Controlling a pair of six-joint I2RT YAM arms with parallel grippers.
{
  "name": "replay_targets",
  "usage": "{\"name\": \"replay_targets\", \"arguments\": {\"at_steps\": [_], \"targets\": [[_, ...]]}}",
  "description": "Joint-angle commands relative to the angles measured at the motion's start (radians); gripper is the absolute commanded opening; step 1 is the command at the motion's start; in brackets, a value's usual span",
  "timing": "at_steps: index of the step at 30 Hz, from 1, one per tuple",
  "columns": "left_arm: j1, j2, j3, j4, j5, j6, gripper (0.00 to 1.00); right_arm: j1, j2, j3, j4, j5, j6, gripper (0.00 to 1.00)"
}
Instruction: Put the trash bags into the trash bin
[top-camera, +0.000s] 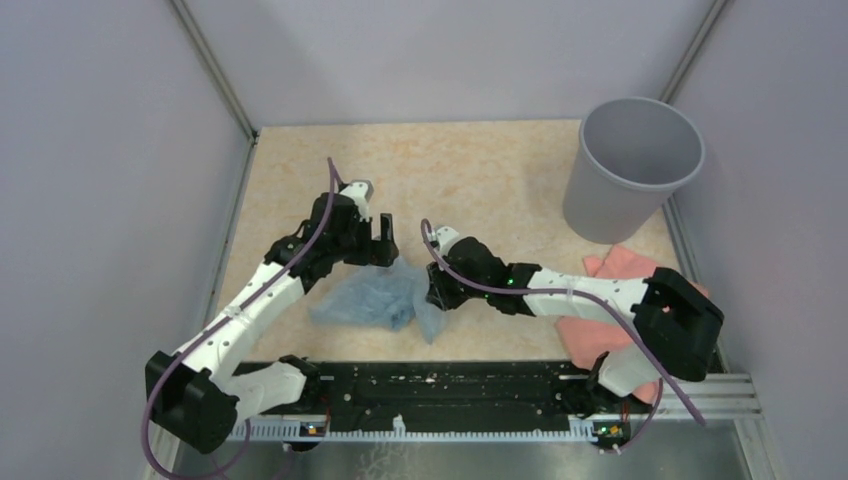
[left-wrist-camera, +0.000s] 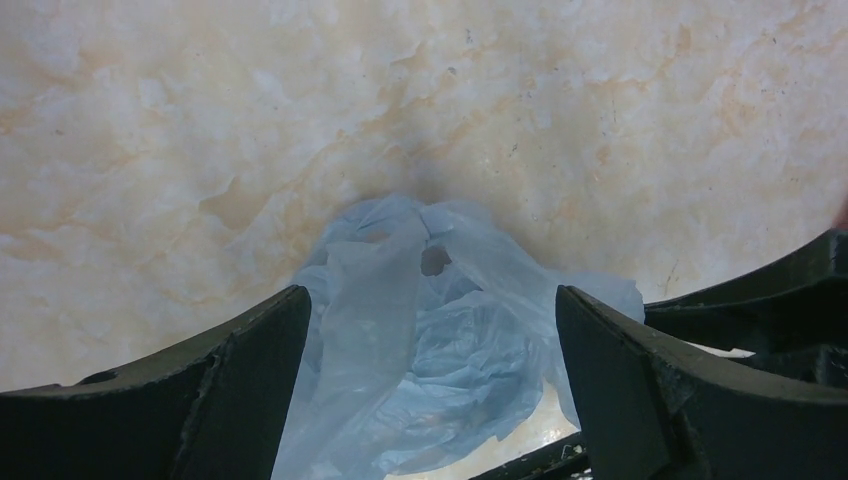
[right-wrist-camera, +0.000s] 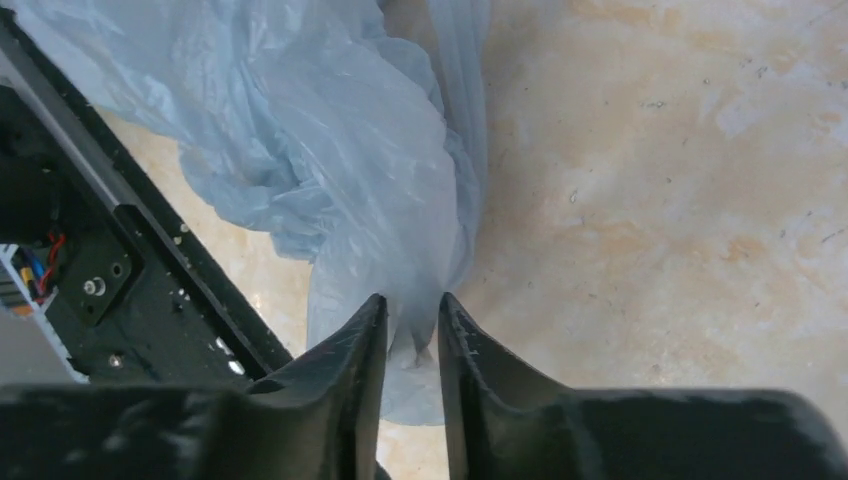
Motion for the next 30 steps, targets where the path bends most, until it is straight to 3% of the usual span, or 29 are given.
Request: {"name": "replay_targets", "arguments": {"at_steps": [1,3,7,13,16,19,22,30], "targets": [[0.013,0.027,-0.007,0.091,0.041,0.040,0.98,-0.025,0.059,0.118,0.017,0.046,-0.005,0.12],[0.016,0.042,-0.018,0.107,0.036,0.045,0.96,-0.050,0.070,0.160,-0.039,0.078,-0.021,0.00],[0.018,0.065,-0.035,0.142,0.077,0.049,0.86,-0.084,0.068,0.235,-0.140,0.136,-0.096,0.00],[0.019,0.098,-0.027,0.137,0.212,0.040,0.56,-0.141,0.080,0.349,-0.274,0.150,-0.214,0.00],[0.018,0.095,-0.042,0.157,0.273,0.022,0.58,-0.171,0.109,0.408,-0.333,0.131,-0.256,0.00],[0.019,0.078,-0.059,0.178,0.309,0.010,0.70,-0.181,0.140,0.444,-0.372,0.145,-0.298,0.00],[0.018,0.069,-0.073,0.192,0.295,0.017,0.72,-0.182,0.165,0.474,-0.398,0.168,-0.329,0.00],[0.018,0.121,-0.052,0.141,0.035,-0.016,0.72,-0.187,0.191,0.528,-0.425,0.145,-0.355,0.00]]}}
